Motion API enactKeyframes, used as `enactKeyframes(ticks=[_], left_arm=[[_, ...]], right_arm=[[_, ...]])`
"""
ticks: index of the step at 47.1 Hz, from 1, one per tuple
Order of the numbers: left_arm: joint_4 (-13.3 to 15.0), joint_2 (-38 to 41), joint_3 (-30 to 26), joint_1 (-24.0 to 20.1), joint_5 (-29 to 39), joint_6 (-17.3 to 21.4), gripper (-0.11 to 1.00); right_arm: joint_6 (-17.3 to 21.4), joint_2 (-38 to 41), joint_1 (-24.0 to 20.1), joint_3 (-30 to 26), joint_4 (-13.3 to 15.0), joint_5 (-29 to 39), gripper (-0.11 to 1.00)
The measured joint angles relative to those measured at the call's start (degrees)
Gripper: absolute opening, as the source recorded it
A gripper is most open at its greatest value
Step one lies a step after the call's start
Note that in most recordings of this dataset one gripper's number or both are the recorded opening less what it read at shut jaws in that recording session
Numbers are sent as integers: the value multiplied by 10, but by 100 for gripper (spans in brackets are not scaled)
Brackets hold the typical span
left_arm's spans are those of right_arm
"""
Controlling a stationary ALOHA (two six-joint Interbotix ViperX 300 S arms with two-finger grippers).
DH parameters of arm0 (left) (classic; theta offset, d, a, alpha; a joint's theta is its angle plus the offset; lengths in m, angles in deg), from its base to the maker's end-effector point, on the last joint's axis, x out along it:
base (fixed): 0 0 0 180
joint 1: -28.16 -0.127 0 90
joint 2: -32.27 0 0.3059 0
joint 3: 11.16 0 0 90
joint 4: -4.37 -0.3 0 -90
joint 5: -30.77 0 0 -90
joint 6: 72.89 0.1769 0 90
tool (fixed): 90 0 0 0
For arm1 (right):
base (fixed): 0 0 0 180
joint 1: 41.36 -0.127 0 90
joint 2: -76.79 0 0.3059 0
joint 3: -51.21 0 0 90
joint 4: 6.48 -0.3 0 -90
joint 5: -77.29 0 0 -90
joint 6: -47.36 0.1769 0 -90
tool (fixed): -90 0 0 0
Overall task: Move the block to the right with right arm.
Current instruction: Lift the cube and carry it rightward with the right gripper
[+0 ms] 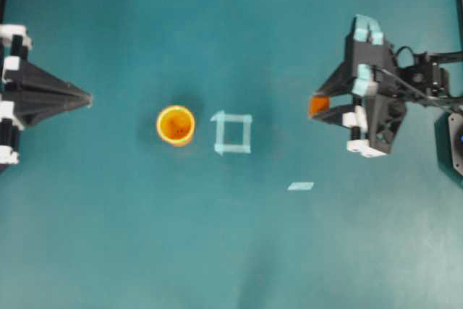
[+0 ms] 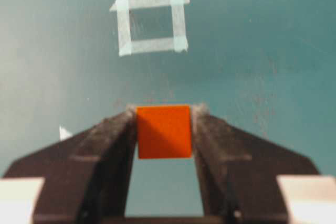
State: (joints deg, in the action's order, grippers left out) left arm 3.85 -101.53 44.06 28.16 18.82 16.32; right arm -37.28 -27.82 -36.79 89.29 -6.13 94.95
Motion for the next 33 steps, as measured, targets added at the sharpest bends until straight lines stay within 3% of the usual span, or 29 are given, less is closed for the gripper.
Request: enactKeyframes(ticks=[33], left_arm=[[0,0,0,0,1,0,0]], right_arm=[[0,-186,0,56,0,171,41]])
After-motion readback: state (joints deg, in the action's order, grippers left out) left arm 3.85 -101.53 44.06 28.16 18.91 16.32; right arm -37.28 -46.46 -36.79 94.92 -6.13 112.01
